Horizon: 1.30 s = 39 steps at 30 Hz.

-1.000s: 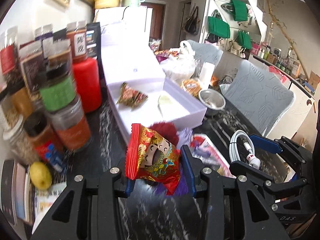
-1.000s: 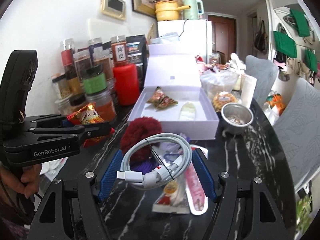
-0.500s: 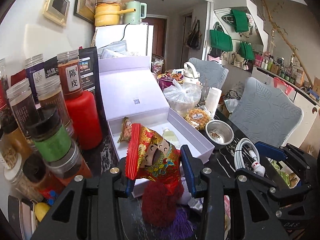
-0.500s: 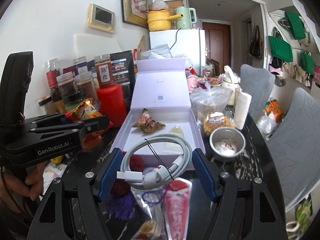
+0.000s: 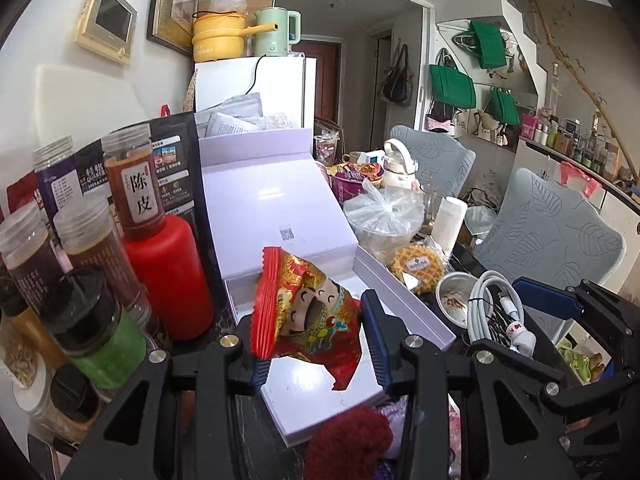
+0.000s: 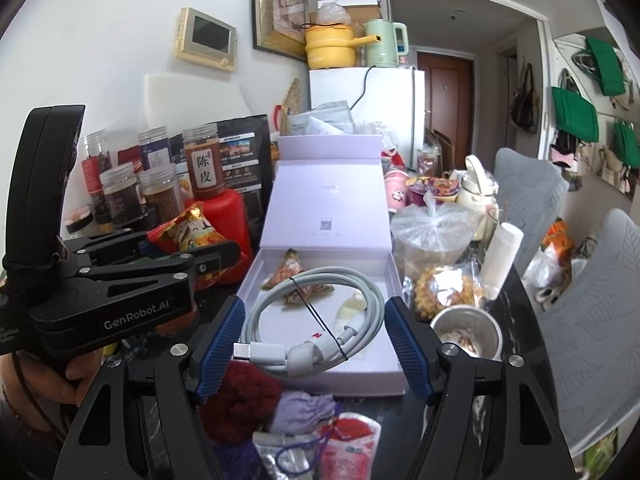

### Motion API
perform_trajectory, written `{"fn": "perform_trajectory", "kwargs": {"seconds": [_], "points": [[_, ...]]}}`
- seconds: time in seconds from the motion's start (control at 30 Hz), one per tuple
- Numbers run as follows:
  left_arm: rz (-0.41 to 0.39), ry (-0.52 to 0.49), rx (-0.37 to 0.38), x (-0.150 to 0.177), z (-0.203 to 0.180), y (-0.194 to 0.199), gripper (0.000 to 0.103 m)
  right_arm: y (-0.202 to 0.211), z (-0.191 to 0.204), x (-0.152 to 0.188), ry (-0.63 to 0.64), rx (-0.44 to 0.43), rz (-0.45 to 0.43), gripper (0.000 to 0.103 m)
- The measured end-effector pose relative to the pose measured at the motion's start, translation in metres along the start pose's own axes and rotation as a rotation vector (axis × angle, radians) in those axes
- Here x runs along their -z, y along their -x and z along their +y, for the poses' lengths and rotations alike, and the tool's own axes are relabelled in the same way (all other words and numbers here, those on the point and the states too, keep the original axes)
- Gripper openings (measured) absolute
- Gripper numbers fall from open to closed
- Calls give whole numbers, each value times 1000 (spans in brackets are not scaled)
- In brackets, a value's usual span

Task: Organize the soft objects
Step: 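Carry the red packet and white cable over the white box with both grippers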

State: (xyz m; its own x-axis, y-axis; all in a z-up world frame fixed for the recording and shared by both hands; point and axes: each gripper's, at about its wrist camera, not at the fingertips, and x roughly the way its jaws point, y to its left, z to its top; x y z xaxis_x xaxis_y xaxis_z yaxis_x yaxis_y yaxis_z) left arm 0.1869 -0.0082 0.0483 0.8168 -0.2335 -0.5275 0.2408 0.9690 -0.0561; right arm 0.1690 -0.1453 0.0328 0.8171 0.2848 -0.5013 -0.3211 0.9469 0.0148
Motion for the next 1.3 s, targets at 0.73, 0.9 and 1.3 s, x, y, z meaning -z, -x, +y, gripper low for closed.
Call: {"fn": "perform_trajectory", "kwargs": {"seconds": [0.73,0.9,1.3], "points": [[-62,-19,-30,-61,2,-47,40,-46,-34,-58,31,13,-66,73],[-71,-14,-44,-73,10,-61,40,-62,-40,-68,32,18,-74,73],[14,-10,-68,-68,26,-100,40,-103,-47,-74,19,-9,-36,73]]}}
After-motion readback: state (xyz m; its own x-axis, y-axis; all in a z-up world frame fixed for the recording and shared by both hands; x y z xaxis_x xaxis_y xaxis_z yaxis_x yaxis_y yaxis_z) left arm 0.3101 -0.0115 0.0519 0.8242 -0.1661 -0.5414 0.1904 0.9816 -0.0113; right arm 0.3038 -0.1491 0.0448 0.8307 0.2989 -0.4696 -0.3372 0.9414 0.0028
